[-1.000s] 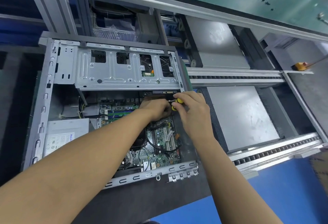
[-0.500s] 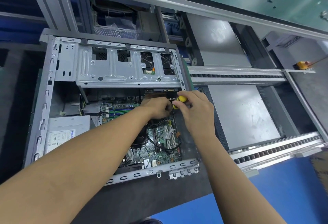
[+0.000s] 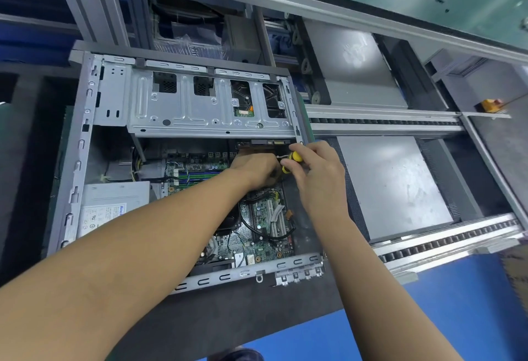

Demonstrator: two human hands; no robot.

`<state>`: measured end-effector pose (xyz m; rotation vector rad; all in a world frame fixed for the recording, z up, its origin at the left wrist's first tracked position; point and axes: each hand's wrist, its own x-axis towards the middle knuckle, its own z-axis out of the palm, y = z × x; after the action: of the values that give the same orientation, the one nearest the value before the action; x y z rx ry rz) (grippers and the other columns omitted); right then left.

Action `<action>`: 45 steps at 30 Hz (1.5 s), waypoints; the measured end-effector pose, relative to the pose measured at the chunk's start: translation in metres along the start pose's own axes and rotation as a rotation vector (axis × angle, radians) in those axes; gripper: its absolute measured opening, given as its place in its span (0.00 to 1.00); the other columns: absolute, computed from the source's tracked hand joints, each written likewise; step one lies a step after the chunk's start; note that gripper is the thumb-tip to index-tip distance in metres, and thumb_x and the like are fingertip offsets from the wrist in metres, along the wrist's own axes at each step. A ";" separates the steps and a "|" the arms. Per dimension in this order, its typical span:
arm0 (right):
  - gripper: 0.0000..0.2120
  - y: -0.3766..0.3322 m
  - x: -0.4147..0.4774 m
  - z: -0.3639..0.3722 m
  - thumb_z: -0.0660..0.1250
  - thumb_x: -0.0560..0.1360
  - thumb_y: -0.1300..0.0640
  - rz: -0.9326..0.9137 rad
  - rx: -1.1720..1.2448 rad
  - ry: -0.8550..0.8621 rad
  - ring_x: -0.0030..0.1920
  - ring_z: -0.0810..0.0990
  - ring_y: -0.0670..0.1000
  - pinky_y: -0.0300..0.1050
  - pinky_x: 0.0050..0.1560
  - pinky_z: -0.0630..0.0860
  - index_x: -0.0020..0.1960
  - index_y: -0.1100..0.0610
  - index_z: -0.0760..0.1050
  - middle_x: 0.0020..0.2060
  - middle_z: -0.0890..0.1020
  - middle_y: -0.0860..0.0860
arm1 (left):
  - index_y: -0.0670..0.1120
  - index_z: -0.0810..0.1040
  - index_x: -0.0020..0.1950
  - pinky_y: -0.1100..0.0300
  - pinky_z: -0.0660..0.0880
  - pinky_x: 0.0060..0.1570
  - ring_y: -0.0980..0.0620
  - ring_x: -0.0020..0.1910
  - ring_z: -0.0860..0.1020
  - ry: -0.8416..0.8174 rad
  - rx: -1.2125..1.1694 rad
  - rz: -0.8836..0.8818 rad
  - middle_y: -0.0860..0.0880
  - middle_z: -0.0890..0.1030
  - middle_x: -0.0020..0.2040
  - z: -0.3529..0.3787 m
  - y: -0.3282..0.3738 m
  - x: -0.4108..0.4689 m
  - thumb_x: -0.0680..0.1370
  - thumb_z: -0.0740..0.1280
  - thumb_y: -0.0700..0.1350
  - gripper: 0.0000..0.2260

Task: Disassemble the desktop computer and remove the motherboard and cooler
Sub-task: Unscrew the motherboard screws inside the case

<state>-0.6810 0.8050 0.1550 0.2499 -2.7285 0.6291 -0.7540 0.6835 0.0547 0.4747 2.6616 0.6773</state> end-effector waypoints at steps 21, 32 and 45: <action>0.11 0.001 0.000 0.000 0.75 0.74 0.55 -0.007 -0.051 -0.004 0.39 0.74 0.55 0.46 0.42 0.73 0.50 0.62 0.82 0.40 0.74 0.55 | 0.60 0.72 0.37 0.58 0.65 0.41 0.54 0.37 0.73 -0.082 -0.031 0.057 0.62 0.71 0.34 -0.001 -0.007 0.003 0.77 0.64 0.48 0.11; 0.10 0.001 0.001 -0.002 0.75 0.74 0.57 -0.004 -0.034 -0.021 0.40 0.74 0.55 0.47 0.43 0.73 0.50 0.62 0.83 0.40 0.74 0.54 | 0.54 0.72 0.31 0.62 0.60 0.29 0.60 0.31 0.71 -0.035 -0.026 0.039 0.57 0.73 0.30 -0.001 -0.006 0.004 0.76 0.67 0.50 0.14; 0.16 -0.006 0.008 -0.006 0.69 0.78 0.48 -0.015 -0.203 -0.097 0.40 0.71 0.54 0.43 0.39 0.65 0.48 0.63 0.80 0.38 0.73 0.53 | 0.61 0.75 0.38 0.63 0.64 0.33 0.54 0.42 0.75 -0.123 -0.136 0.095 0.60 0.77 0.41 -0.010 -0.012 0.007 0.78 0.68 0.51 0.09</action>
<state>-0.6855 0.8015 0.1651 0.2576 -2.8544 0.3405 -0.7674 0.6727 0.0552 0.5880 2.4716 0.8233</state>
